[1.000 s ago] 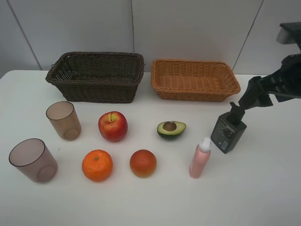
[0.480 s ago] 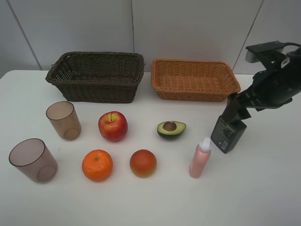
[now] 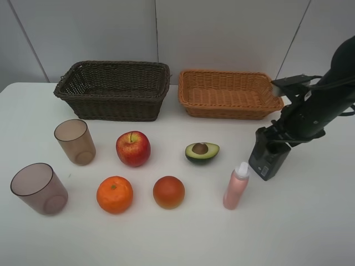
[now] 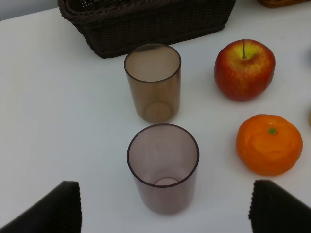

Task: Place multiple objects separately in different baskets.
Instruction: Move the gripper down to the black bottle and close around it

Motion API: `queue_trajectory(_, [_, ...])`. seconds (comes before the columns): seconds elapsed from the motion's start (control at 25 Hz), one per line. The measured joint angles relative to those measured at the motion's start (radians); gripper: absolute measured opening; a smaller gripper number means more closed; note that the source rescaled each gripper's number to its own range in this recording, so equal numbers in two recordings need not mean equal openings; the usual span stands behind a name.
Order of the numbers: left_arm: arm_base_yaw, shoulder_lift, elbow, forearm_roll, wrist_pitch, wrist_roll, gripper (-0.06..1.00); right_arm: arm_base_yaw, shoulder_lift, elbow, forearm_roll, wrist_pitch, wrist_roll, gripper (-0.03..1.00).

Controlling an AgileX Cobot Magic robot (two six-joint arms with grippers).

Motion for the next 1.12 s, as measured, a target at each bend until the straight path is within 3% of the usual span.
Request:
queue_trajectory(0.48, [0.000, 0.000, 0.000, 0.000, 0.000, 0.000, 0.94, 0.000, 0.029, 0.000, -0.001, -0.022, 0.000, 0.92])
queue_trajectory(0.6, [0.000, 0.000, 0.000, 0.000, 0.000, 0.000, 0.94, 0.000, 0.029, 0.000, -0.002, -0.022, 0.000, 0.78])
queue_trajectory(0.84, [0.000, 0.000, 0.000, 0.000, 0.000, 0.000, 0.94, 0.001, 0.029, 0.000, -0.002, -0.018, 0.000, 0.10])
queue_trajectory(1.12, [0.000, 0.000, 0.000, 0.000, 0.000, 0.000, 0.94, 0.001, 0.029, -0.007, -0.003, 0.002, 0.000, 0.10])
